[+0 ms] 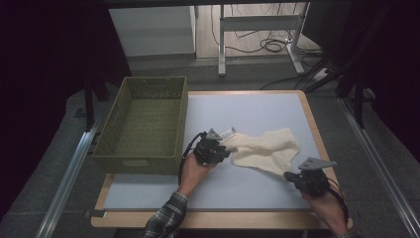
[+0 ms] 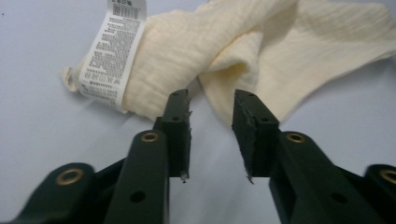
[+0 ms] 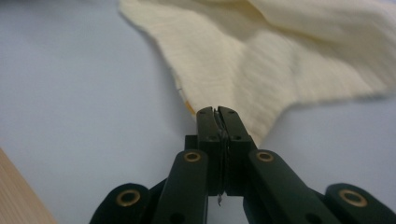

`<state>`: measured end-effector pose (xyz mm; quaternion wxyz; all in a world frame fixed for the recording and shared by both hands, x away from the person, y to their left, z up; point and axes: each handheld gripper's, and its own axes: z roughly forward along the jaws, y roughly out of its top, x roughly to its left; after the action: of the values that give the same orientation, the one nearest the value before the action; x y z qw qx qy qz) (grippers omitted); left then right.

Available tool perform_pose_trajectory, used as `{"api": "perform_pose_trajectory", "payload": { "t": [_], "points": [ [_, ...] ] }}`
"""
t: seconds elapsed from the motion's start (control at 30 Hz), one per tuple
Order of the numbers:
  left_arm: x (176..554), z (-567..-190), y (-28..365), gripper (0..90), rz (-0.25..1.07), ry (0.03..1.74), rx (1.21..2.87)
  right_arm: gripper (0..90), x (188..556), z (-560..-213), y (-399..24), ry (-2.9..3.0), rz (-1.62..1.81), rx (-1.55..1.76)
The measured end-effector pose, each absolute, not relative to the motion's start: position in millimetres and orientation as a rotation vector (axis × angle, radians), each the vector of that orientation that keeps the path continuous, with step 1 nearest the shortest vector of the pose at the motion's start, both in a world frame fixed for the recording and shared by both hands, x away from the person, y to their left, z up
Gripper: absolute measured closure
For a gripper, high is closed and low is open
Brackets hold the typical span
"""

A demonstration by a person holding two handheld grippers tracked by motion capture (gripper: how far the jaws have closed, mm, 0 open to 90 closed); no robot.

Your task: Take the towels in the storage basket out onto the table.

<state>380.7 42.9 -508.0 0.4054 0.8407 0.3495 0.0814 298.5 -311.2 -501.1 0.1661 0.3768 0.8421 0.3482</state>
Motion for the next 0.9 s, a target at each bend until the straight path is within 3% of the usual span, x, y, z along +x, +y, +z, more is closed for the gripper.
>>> {"api": "perform_pose_trajectory", "payload": {
  "t": [0.2, 0.43, 0.5, 0.57, 0.6, 0.77, 0.9],
  "points": [
    [387, -520, 33, 51.3, 0.285, 0.922, 2.158, 88.8, 284, -509, -355, 2.357, 0.932, 1.178],
    [405, -528, 14, 49.5, 0.33, 0.929, 2.221, 85.0, 282, -504, -378, 2.3, 1.01, 1.267],
    [408, -527, 11, 61.6, 0.324, 0.912, 2.233, 81.4, 283, -500, -372, 2.302, 1.032, 1.247],
    [412, -522, 8, 83.5, 0.292, 0.894, 2.252, 79.2, 287, -497, -363, 2.312, 1.049, 1.218],
    [413, -519, 7, 88.5, 0.297, 0.887, 2.261, 78.8, 289, -495, -356, 2.321, 1.055, 1.197],
    [424, -492, 9, 89.8, 0.337, 0.88, 2.232, 76.7, 296, -489, -334, 2.353, 1.074, 1.134],
    [460, -453, 13, 88.6, 0.507, 0.933, 2.145, 75.5, 304, -485, -318, 2.372, 1.113, 1.107]
  ]
}}
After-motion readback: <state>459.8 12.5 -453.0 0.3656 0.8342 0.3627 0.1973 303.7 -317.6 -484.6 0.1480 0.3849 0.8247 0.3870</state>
